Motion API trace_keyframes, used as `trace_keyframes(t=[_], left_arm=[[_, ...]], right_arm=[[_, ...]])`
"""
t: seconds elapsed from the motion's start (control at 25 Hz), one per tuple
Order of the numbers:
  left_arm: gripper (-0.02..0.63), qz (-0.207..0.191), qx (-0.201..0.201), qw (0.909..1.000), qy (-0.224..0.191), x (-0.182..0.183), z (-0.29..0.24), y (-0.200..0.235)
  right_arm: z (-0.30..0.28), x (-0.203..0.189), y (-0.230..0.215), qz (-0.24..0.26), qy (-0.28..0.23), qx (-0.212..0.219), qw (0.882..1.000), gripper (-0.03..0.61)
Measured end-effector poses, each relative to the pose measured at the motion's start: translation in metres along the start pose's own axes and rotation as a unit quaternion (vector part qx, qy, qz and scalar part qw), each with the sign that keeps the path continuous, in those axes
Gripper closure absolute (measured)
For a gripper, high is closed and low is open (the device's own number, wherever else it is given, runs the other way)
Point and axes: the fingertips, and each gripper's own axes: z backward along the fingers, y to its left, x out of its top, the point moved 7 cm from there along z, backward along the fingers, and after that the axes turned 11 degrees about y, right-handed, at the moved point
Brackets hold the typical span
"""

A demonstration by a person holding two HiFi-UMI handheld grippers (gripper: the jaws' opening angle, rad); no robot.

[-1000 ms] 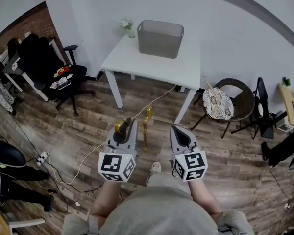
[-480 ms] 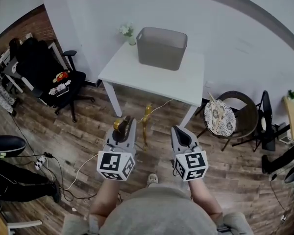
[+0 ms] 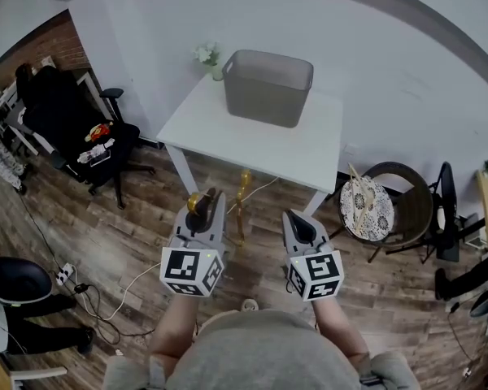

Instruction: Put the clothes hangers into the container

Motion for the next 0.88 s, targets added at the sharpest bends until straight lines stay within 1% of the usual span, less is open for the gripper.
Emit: trace_keyframes(t=[0.24,0.44,0.64,0.88], left_arm=[[0.558,-0.009,0.004,0.9999,-0.005,0.012,-0.029,0.004],[0.558,-0.019,0.004,0.9998,-0.008,0.024,-0.058,0.008],[0.558,-0.031,0.003,0.9995,-0.011,0.044,-0.093,0.017],[0.558,-0.053,-0.002,0.9983,-0.026,0.073,-0.142,0.036]], right_arm=[[-0.016,0.003,-0.014,-0.001,0.008,0.005,1.0,0.578],[-0.031,0.009,-0.026,0.001,0.002,0.001,1.0,0.578],[-0.053,0.014,-0.037,0.0,0.003,0.0,1.0,0.578],[-0.089,0.02,-0.05,-0.003,0.007,-0.005,1.0,0.578]])
